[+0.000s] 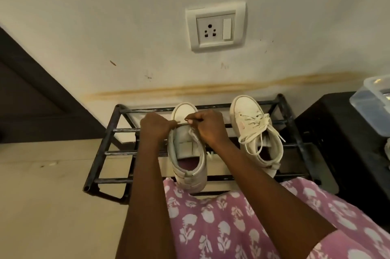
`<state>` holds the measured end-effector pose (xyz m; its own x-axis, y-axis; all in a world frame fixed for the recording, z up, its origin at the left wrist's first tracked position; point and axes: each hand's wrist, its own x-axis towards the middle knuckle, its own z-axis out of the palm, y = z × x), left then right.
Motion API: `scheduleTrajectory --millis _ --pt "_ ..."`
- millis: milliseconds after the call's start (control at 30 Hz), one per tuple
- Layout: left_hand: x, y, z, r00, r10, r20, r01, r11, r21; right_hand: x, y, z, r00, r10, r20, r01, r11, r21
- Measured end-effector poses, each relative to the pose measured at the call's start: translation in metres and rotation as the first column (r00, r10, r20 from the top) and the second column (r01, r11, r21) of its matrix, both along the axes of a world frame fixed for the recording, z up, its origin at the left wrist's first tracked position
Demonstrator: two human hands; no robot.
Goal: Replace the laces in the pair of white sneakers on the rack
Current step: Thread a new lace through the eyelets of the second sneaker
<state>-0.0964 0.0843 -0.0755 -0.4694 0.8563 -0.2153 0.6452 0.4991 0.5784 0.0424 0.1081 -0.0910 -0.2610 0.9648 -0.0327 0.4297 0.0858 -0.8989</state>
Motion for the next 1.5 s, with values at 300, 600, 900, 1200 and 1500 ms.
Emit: scheduleTrajectory --millis 300,600,900,1200,1500 --pt "-0.019 -0.016 -0.019 0.749 0.127 0.650 -0.216 0.975 0.057 -0.018 0.007 0.001 0.979 0.049 0.196 -0.077 0.988 0.137" --pt "-0.021 -0.018 -0.024 0.590 0.115 0.799 -0.261 0.964 0.055 -0.020 0.010 0.013 0.886 0.171 0.431 -0.260 0.953 0.157" --pt "-0.020 -0.019 -0.026 0.512 0.151 0.846 -0.343 0.938 0.040 -0.030 0.011 0.021 0.827 0.240 0.509 -0.342 0.932 0.116" --pt "-0.021 -0.016 -0.029 0.456 0.134 0.880 -0.355 0.934 0.041 -0.029 0.008 0.019 0.913 0.214 0.348 -0.266 0.958 0.110" --pt "-0.022 -0.016 -0.030 0.451 0.123 0.884 -0.340 0.939 0.043 -0.032 0.003 0.019 0.953 0.167 0.253 -0.200 0.973 0.113"
